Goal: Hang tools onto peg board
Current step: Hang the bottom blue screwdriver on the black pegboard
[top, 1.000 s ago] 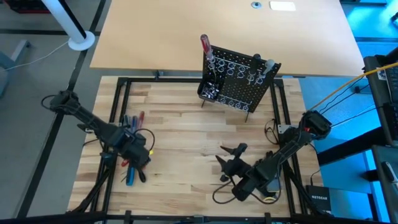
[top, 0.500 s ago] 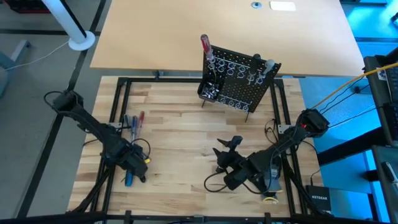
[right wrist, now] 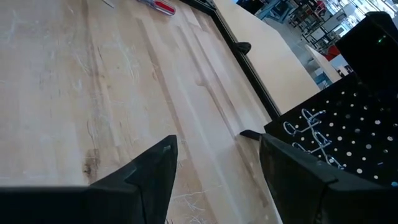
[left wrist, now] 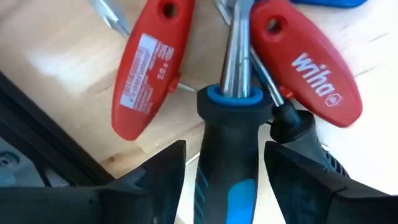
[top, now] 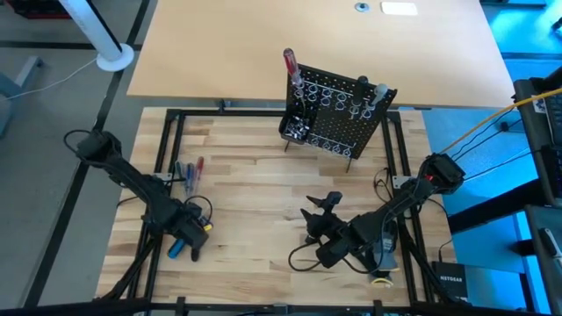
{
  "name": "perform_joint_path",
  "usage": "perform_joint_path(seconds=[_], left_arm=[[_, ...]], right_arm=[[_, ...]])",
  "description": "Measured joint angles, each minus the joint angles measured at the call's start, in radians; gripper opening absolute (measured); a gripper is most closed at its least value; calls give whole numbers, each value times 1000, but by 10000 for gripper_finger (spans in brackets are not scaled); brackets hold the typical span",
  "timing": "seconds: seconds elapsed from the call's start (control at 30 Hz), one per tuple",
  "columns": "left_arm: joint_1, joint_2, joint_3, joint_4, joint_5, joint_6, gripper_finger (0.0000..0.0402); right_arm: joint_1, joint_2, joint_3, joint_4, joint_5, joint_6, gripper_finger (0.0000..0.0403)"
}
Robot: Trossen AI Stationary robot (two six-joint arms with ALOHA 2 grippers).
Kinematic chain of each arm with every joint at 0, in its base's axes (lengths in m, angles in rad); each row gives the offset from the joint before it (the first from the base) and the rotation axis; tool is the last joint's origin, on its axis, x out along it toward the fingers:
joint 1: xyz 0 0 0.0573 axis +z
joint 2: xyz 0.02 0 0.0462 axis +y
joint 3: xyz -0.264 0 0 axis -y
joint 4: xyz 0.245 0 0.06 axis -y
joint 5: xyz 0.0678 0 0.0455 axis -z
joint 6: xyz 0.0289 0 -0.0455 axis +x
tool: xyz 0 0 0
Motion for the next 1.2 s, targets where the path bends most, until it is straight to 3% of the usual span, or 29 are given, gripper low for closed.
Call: perform_joint_path(seconds=[0.23, 0.5, 0.7, 0.97, 1.2], left_arm=[[-19, 63, 0, 7, -22, 69, 201], [-18, 57, 3, -9, -15, 80, 119], [1, 48, 43, -48, -11, 118, 118], [43, 15, 196, -314, -46, 204, 126], [83, -13, 322, -392, -165, 322, 124]], right_arm=[[-6, 0, 0, 2, -7, 2, 227], [-6, 0, 0, 5, -19, 2, 227], [-6, 0, 0, 5, -19, 1, 227], [-6, 0, 0, 6, -49, 9, 227], [-6, 0, 0, 6, -90, 38, 227]])
